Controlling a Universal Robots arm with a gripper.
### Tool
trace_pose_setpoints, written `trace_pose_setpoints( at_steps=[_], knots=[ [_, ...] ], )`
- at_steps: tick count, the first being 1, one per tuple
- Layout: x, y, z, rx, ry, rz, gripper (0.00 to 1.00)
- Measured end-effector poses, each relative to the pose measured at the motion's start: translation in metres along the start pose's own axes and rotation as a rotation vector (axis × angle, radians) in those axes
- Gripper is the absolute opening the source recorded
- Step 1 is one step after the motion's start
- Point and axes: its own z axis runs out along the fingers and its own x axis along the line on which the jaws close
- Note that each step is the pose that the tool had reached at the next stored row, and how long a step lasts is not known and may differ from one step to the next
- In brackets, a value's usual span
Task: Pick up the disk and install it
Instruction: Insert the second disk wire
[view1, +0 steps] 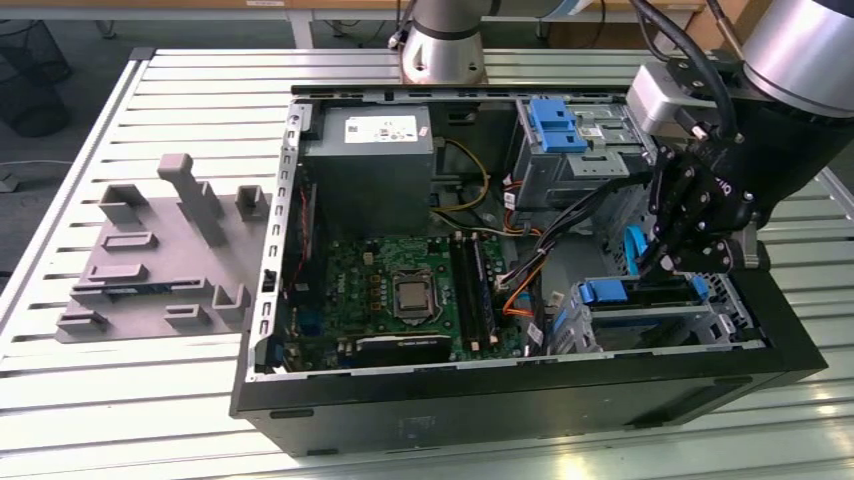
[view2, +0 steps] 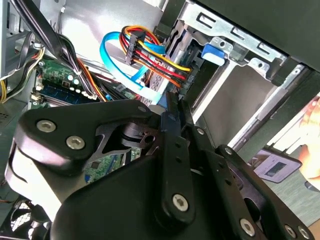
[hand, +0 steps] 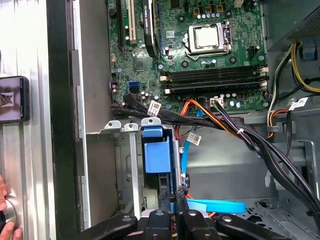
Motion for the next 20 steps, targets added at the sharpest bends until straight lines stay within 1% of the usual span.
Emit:
trace_pose_setpoints(
  at_steps=[5, 6, 14, 20],
  knots=[
    [0.0001, -0.0007, 0.0027, -0.0015, -0.0146, 0.0, 0.16],
    [0.0003, -0.0008, 0.003, -0.0017, -0.0158, 0.0, 0.16],
    [0.0017, -0.001, 0.0032, -0.0021, -0.0166, 0.0, 0.16],
    [0.0022, -0.0009, 0.0021, -0.0034, -0.0164, 0.0, 0.16]
  ],
)
